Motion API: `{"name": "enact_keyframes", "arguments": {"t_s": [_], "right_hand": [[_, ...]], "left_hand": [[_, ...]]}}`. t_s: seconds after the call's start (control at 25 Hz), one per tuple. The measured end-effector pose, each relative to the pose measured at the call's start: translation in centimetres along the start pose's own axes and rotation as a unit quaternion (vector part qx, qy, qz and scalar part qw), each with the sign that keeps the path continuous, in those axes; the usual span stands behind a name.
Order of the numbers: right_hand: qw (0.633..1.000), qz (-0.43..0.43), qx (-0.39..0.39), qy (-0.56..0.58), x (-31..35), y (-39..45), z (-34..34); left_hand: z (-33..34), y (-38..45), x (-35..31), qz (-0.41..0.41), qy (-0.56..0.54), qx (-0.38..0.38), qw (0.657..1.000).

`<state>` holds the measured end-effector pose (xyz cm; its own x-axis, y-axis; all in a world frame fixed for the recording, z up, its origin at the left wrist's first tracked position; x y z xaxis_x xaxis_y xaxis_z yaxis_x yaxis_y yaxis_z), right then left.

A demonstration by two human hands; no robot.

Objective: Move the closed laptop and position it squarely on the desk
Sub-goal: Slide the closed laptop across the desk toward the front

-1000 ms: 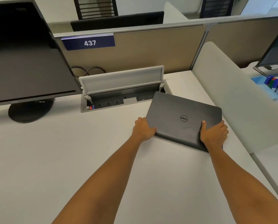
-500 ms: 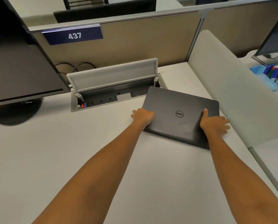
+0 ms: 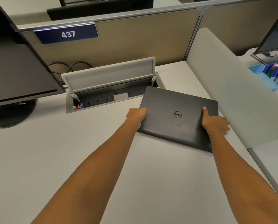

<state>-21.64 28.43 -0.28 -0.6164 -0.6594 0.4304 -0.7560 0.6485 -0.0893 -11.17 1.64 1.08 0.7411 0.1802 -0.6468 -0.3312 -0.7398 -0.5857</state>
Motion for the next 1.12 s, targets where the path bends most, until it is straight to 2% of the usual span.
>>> {"name": "enact_keyframes", "arguments": {"t_s": [0.32,0.44,0.64,0.76,1.12], "right_hand": [[1.000,-0.005,0.005,0.023,-0.7,-1.4,-0.2],[0.999,-0.009,0.015,0.036,-1.2,-2.5,-0.4],[0.997,-0.028,0.033,0.059,-2.7,-5.1,-0.5],[0.996,-0.041,0.045,0.069,-3.9,-7.4,-0.7],[0.986,-0.104,0.088,0.101,-7.1,-15.0,-1.5]], "left_hand": [[-1.1,0.2,1.6,-0.036,-0.037,0.020,0.998],[-2.4,0.2,2.8,-0.032,0.015,0.029,0.999],[-5.9,-0.5,5.8,0.022,0.123,0.091,0.988],[-8.3,-1.2,7.7,0.024,0.143,0.113,0.983],[-16.2,-2.9,14.5,0.048,0.191,0.068,0.978]]}}
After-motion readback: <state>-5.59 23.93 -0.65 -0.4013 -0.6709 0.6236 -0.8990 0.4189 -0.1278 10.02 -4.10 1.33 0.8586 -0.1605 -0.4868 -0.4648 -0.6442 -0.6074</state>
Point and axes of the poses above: each hand's wrist, its own y-axis towards the middle knuckle, its own z-axis out of the palm, x = y × z, the point moved 1 cm from there along y, towards the middle knuckle, and after that the axes turned 14 degrees about -x, right-handed, at the moved point
